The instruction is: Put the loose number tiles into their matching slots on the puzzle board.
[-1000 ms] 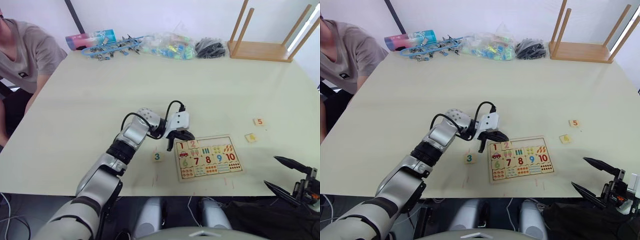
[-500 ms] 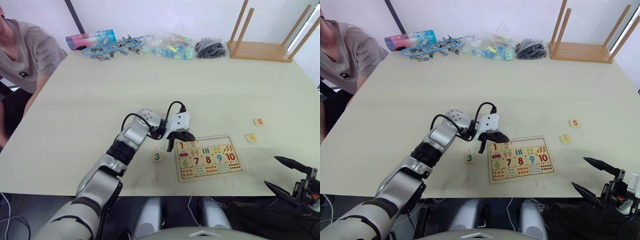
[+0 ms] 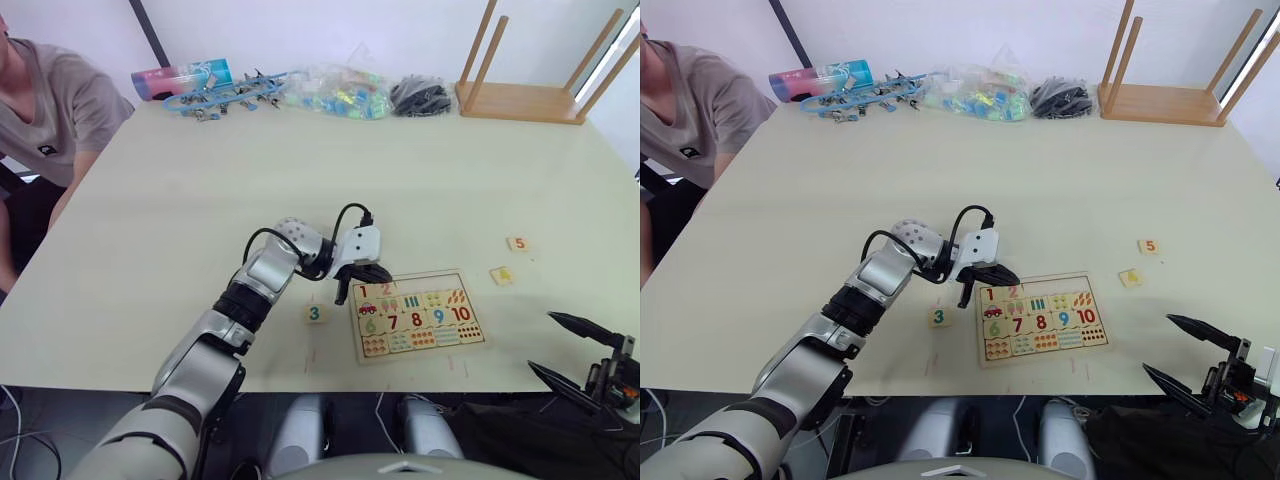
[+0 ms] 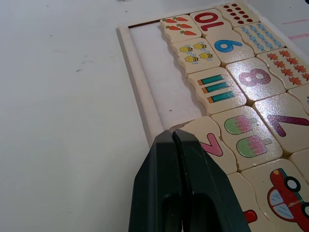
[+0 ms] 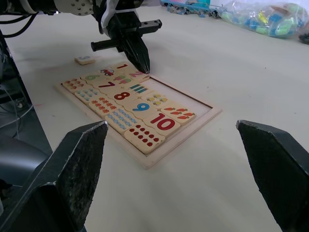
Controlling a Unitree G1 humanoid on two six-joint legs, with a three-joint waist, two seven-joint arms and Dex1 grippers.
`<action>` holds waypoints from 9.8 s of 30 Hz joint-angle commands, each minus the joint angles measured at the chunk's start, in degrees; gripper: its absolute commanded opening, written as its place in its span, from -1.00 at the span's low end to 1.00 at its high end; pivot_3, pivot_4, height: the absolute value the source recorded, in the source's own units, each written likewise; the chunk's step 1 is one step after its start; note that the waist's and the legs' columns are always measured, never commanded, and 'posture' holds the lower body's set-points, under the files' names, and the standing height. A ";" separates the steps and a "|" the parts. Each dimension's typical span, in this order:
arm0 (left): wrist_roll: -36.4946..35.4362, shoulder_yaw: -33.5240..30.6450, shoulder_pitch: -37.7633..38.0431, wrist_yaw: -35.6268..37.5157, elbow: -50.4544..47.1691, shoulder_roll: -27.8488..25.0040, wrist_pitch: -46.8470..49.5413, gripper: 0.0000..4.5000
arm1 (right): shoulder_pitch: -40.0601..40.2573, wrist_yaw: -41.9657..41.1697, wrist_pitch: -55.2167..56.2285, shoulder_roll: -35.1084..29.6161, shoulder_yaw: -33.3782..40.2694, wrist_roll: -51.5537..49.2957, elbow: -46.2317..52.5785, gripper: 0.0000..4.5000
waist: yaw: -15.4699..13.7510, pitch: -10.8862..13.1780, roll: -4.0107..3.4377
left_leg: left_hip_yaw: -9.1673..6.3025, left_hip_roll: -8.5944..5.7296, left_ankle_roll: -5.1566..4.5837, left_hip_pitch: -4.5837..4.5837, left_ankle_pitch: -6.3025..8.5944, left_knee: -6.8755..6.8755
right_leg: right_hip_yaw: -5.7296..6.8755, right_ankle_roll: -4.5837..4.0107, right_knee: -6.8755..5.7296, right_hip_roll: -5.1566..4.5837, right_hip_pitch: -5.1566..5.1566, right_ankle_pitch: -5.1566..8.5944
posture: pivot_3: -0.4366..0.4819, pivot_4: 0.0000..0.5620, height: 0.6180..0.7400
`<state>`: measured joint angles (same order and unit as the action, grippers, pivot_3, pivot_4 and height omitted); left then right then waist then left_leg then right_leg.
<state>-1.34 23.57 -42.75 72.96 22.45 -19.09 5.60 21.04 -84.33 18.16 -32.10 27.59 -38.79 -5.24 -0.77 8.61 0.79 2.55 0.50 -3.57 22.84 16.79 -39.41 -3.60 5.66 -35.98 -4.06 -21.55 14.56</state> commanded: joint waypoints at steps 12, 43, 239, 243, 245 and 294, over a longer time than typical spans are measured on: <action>-15.05 -13.65 7.82 0.27 -13.25 -5.90 8.35 -0.97 | -2.54 4.21 -0.26 0.89 0.99 -0.19 -1.09 1.00 | -0.06 -0.03 -0.05 | -0.01 0.04 0.16 -0.02 -0.09 0.00 | 0.01 0.00 -0.04 -0.01 0.00 0.00 | -0.05 -0.47 1.00; -24.50 -37.74 41.70 -6.40 -20.36 -17.10 -1.96 0.96 | -3.14 8.41 -0.57 -2.45 5.72 0.22 -8.61 1.00 | 1.07 -0.13 -0.21 | -0.25 0.08 0.61 -0.14 0.03 0.33 | 1.78 -0.60 -0.04 -1.53 -0.10 0.04 | -0.05 -0.47 1.00; -1.86 11.68 2.96 -21.15 -33.65 -2.22 42.76 -0.58 | 2.11 2.85 0.41 2.21 2.80 -1.59 4.47 1.00 | -0.06 -0.43 -0.70 | -0.34 0.09 0.15 -0.09 -0.10 0.15 | 2.78 -0.60 -0.03 -0.91 0.04 -0.06 | -0.05 -0.47 1.00; -1.59 11.07 3.21 -21.87 -32.73 -2.05 41.88 -0.58 | 2.30 2.97 0.36 1.99 3.09 -1.73 4.34 1.00 | -0.09 -0.43 -0.70 | -0.34 0.09 0.33 -0.08 -0.20 0.15 | 2.78 -0.60 -0.03 -0.92 0.04 -0.06 | -0.05 -0.47 1.00; -1.56 11.15 3.25 -21.98 -32.58 -2.15 41.64 -0.58 | 2.41 2.91 0.45 1.93 3.18 -1.74 4.19 1.00 | -0.08 -0.43 -0.70 | -0.34 0.09 0.32 -0.09 -0.20 0.15 | 2.78 -0.61 -0.03 -0.92 0.04 -0.06 | -0.05 -0.47 1.00; -6.24 4.64 -1.72 -20.35 -30.23 0.83 39.79 0.99 | 2.17 3.32 2.17 2.27 2.63 -1.17 3.02 1.00 | -0.06 -0.43 -0.70 | -0.35 0.09 0.32 -0.08 -0.20 0.15 | 2.77 -0.61 -0.03 -0.93 0.04 -0.06 | -0.05 -0.47 1.00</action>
<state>-6.02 30.86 -42.89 51.20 -8.00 -18.56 47.68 23.15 -80.97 19.41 -29.92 29.72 -39.50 -2.81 -0.83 8.18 0.09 2.20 0.58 -3.25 22.77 16.59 -39.26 -0.83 5.05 -36.02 -4.99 -21.52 14.50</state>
